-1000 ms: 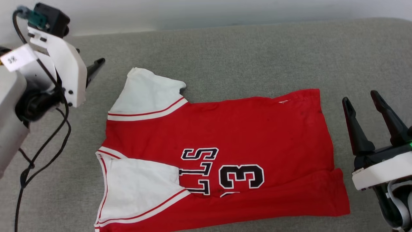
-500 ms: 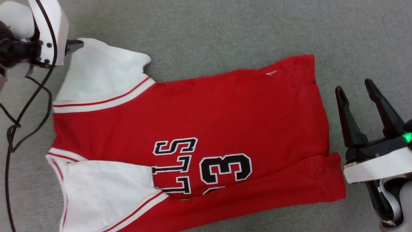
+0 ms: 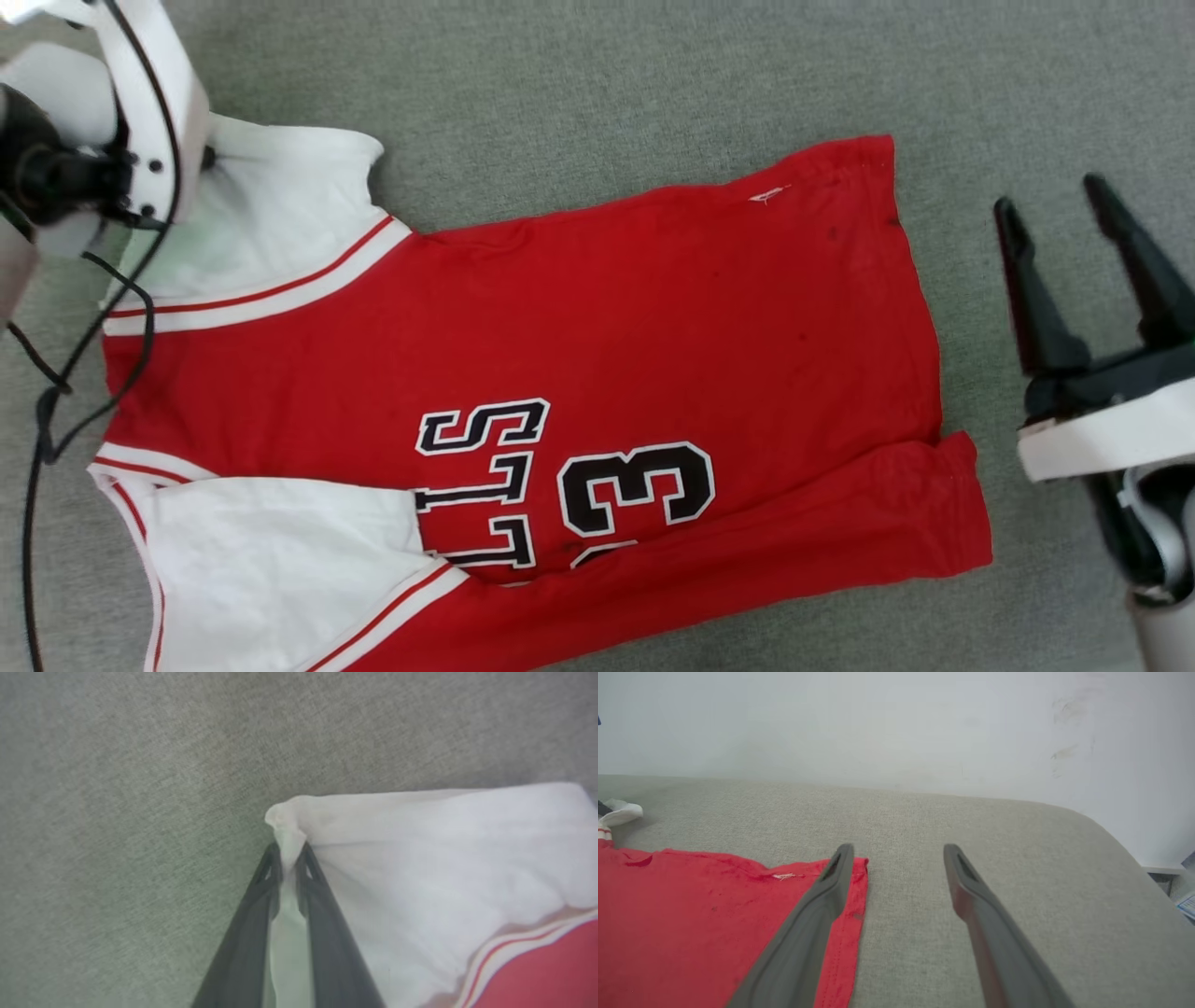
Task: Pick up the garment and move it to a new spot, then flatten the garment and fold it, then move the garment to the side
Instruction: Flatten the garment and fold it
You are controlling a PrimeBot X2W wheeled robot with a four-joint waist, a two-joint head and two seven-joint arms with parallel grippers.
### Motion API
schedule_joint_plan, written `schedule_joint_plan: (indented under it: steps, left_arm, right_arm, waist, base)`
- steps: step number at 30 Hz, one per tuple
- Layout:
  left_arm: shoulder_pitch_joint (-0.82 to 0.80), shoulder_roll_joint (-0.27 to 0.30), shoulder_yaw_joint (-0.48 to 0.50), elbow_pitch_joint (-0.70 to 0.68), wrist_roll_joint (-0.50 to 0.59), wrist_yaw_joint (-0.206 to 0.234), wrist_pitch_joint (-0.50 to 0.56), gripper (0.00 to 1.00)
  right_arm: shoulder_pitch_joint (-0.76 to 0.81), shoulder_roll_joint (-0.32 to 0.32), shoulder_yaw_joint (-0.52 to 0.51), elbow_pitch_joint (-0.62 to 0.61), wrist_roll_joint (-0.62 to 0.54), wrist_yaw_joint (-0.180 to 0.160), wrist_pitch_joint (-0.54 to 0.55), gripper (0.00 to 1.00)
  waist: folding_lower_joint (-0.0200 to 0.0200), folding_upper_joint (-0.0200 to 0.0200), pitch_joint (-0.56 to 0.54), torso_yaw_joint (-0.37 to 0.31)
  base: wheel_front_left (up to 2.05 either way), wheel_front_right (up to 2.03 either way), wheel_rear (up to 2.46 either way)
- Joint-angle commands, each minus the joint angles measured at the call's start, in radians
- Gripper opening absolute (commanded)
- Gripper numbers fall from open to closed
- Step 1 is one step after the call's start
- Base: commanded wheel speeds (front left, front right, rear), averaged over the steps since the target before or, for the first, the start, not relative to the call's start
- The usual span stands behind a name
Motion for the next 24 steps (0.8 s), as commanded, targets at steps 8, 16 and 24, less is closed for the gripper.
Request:
schedule_joint_plan:
  steps: [8, 16, 24]
  left_arm:
    - [0.041, -0.040, -0.023, -0.021, 0.002, -0.022, -0.070, 0.00]
    - [0.056, -0.072, -0.052, -0.086, 0.003, -0.031, -0.134, 0.00]
    - [0.051, -0.079, -0.069, -0.136, -0.005, -0.031, -0.178, 0.00]
  right_arm:
    - [-0.176, -0.157, 0.040, -0.032, -0.003, 0.000, 0.179, 1.00]
    - [-0.382, -0.345, 0.241, 0.044, 0.171, -0.001, 0.631, 1.00]
    - [-0.540, -0.411, 0.399, 0.174, 0.350, -0.001, 1.037, 1.00]
  waist:
    - [-0.0001, 0.0000, -0.097, 0.061]
    - [-0.0001, 0.0000, -0.146, 0.122]
    - [-0.0001, 0.0000, -0.131, 0.173]
  base:
    - [0.00, 0.00, 0.00]
    - [0.00, 0.00, 0.00]
    - [0.00, 0.00, 0.00]
